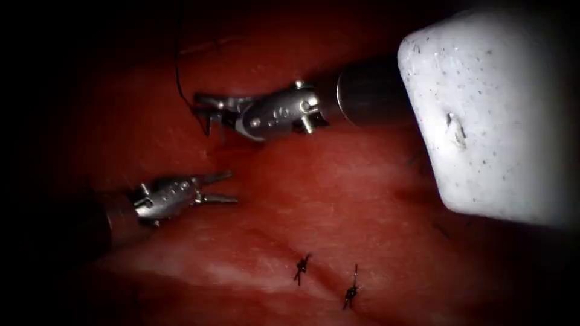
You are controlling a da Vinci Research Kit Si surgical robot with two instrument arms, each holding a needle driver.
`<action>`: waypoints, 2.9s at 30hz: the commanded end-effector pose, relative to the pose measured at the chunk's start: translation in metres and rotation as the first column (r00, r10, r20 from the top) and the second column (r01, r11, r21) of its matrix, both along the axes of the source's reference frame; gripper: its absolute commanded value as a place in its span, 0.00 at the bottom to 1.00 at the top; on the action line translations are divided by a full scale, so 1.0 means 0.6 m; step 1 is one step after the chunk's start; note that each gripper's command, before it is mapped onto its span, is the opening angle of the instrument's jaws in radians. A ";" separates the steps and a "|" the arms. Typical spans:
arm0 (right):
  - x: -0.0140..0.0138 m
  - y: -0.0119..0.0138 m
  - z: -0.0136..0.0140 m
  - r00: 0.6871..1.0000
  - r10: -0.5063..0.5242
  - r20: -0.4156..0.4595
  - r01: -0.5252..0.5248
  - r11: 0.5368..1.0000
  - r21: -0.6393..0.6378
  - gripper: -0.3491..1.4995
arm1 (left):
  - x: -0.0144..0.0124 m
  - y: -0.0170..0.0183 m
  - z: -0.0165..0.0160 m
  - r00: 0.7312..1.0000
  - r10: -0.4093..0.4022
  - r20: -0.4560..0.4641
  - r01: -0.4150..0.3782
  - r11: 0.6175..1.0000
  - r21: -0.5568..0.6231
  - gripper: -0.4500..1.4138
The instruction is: Wound Closure
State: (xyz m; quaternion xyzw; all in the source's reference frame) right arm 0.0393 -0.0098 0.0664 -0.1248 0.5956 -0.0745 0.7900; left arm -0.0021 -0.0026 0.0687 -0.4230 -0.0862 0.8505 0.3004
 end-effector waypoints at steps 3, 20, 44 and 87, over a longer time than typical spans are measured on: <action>0.0012 -0.0013 0.0003 1.000 0.001 -0.005 -0.001 1.000 0.015 0.00 | -0.0012 0.0003 0.0027 1.000 -0.005 0.000 0.005 1.000 0.002 0.32; 0.0013 -0.0010 -0.0009 1.000 0.003 -0.006 -0.002 1.000 0.027 0.00 | -0.0018 0.0049 -0.0058 0.999 -0.051 -0.020 0.049 0.996 -0.068 0.30; 0.0013 -0.0010 -0.0008 1.000 0.003 -0.006 -0.002 1.000 0.026 0.00 | -0.0026 0.0069 0.0016 0.997 -0.052 -0.064 0.047 0.996 -0.081 0.30; 0.0009 -0.0046 0.0104 0.990 -0.045 0.133 -0.006 0.932 0.363 0.00 | 0.0095 0.0018 0.0092 0.991 -0.002 -0.137 -0.006 0.998 -0.058 0.29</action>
